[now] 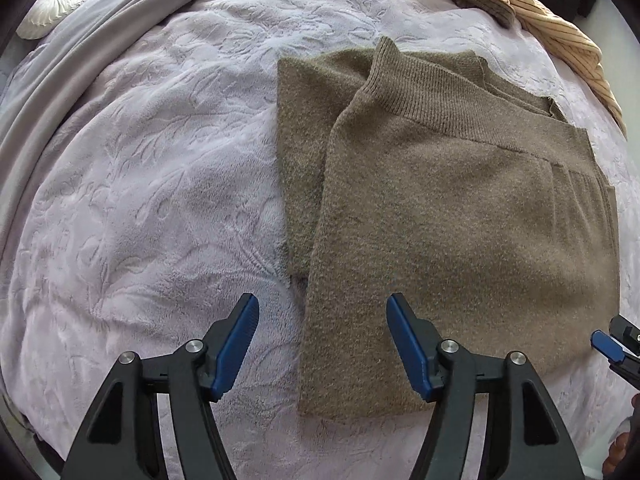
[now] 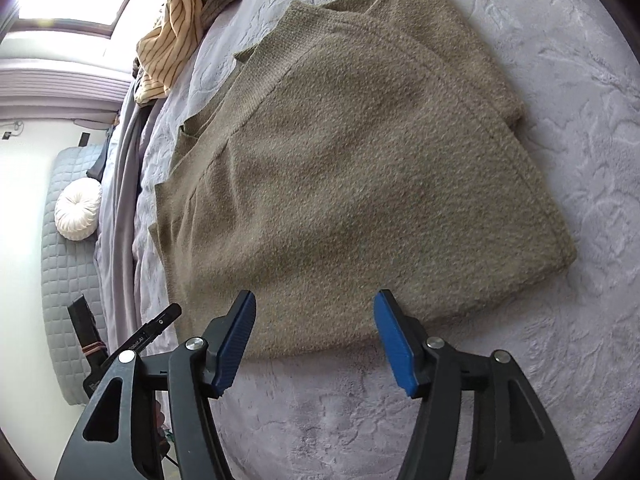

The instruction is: Fold small clothes

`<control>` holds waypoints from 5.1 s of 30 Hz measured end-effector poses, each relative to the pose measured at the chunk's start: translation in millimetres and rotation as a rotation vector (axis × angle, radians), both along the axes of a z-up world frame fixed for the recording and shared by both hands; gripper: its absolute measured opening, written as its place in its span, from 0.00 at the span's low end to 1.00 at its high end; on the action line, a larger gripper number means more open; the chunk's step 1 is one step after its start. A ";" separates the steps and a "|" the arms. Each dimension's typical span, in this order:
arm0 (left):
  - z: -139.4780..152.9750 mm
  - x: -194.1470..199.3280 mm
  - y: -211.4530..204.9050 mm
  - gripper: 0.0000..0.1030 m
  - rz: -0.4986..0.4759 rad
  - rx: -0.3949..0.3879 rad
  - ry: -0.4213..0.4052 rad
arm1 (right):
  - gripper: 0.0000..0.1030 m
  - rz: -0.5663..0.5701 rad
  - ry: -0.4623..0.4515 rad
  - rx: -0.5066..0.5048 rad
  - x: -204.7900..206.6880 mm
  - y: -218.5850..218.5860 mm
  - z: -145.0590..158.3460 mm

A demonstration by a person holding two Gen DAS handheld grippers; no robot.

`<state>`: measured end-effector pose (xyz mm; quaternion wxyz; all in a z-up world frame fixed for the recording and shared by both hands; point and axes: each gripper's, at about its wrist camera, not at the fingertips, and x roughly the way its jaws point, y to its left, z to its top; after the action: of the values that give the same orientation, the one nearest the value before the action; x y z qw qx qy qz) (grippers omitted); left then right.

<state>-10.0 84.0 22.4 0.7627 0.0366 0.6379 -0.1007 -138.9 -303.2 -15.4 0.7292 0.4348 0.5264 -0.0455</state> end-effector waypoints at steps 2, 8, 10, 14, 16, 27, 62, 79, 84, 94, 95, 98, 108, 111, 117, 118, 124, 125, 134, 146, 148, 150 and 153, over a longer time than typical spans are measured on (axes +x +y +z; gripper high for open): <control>-2.1 -2.0 5.8 0.77 0.016 -0.004 0.005 | 0.71 0.014 0.001 0.008 0.6 8.9 -0.9; 0.5 -14.4 25.4 1.00 0.058 0.008 -0.018 | 0.78 0.070 0.000 0.030 6.7 38.4 -3.1; -0.7 -17.0 28.9 1.00 0.053 -0.006 -0.001 | 0.79 0.089 -0.001 0.044 9.2 48.0 -5.0; -2.8 -22.5 32.3 1.00 0.050 0.004 0.002 | 0.79 0.117 0.006 0.088 13.3 66.2 -12.1; -4.9 -18.8 35.4 1.00 0.062 0.009 0.001 | 0.79 0.125 0.012 0.107 14.2 74.9 -16.1; -20.8 -14.4 58.2 1.00 0.069 -0.007 0.037 | 0.79 0.126 0.013 0.189 16.2 100.3 -29.4; -43.7 75.0 64.2 1.00 0.095 -0.679 0.260 | 0.10 -0.080 -0.316 0.571 68.5 134.8 -29.9; -45.7 77.6 7.8 0.45 -0.074 -0.474 0.176 | 0.68 0.197 -0.032 0.310 16.3 117.9 -35.7; -43.5 75.2 3.1 0.45 -0.093 -0.419 0.151 | 0.70 0.214 -0.099 0.201 24.6 79.4 2.1; -45.2 75.3 -3.8 0.50 -0.067 -0.382 0.142 | 0.20 0.185 -0.113 -0.108 74.2 36.0 20.3; -45.1 75.1 -4.4 0.50 -0.066 -0.379 0.140 | 0.17 0.190 -0.114 -0.127 77.1 35.0 19.7; -45.6 75.5 -6.9 0.50 -0.058 -0.366 0.137 | 0.17 0.216 -0.115 -0.168 79.3 33.3 11.0; 6.8 69.0 -30.2 0.20 -0.110 -0.319 -0.028 | 0.14 0.306 -0.093 -0.239 78.1 40.5 -19.7; 46.4 66.1 -55.9 0.20 -0.177 -0.350 -0.093 | 0.14 0.283 -0.124 -0.179 73.1 30.0 -24.0; 106.0 49.8 -138.8 0.20 -0.386 -0.358 -0.200 | 0.14 0.200 -0.174 -0.058 56.4 8.3 -20.0; 110.4 44.1 -157.8 0.20 -0.431 -0.358 -0.212 | 0.14 0.179 -0.182 -0.048 49.3 2.1 -17.6; 86.2 15.7 -253.2 0.20 -0.600 -0.351 -0.150 | 0.19 -0.028 -0.199 0.043 -10.4 -49.0 -17.8; 74.5 12.0 -265.7 0.20 -0.610 -0.335 -0.138 | 0.19 -0.060 -0.195 0.064 -19.4 -57.0 -22.5; 34.5 -14.4 -282.3 0.64 -0.580 -0.264 -0.150 | 0.16 -0.165 -0.198 0.208 -53.0 -78.1 -52.5; 85.4 12.3 -205.5 1.00 -0.389 -0.194 -0.317 | 0.80 -0.373 -0.480 0.571 -71.2 -135.1 -56.5; 75.1 19.8 -193.5 1.00 -0.348 -0.154 -0.311 | 0.80 -0.311 -0.440 0.549 -55.0 -137.7 -55.4; 63.2 26.2 -182.1 1.00 -0.318 -0.138 -0.281 | 0.80 -0.246 -0.421 0.519 -39.0 -139.1 -48.7; 44.8 33.4 -165.3 1.00 -0.273 -0.117 -0.254 | 0.80 -0.124 -0.395 0.450 -15.8 -136.9 -34.1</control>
<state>23.3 -81.3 67.3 0.8171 0.0909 0.5186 -0.2347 -154.7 -440.1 -49.5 0.6986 0.6173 0.3436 0.1133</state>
